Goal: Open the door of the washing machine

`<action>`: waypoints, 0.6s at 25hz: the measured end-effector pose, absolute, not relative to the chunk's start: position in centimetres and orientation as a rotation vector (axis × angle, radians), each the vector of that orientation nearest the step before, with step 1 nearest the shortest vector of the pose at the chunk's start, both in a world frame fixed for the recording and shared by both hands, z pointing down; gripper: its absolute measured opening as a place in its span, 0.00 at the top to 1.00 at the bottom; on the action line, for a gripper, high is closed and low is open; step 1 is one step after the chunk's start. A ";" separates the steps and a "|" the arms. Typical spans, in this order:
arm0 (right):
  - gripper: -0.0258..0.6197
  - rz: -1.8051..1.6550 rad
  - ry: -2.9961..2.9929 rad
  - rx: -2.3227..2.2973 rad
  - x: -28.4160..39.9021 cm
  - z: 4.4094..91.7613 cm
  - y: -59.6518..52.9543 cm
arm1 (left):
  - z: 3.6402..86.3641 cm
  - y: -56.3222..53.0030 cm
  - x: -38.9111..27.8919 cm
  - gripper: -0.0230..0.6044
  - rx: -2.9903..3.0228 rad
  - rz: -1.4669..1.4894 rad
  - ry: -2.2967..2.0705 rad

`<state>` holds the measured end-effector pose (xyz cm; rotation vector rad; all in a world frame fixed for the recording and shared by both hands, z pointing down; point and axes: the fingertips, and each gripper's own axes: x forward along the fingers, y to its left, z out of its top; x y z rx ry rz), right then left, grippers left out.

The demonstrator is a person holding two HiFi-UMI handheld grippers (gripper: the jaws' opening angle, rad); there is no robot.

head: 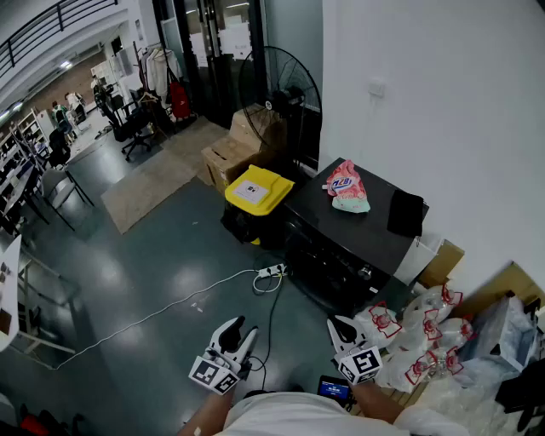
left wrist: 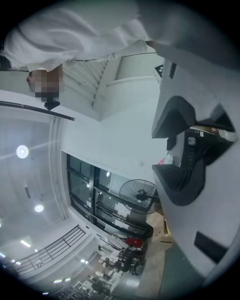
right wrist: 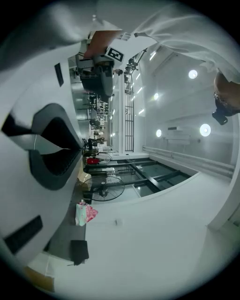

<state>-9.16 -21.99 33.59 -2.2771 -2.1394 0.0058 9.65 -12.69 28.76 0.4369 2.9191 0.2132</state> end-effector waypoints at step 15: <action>0.91 0.114 -2.233 -2.252 -5.4 29.9 -25.3 | 28.6 -14.5 14.0 0.71 0.421 0.256 2.951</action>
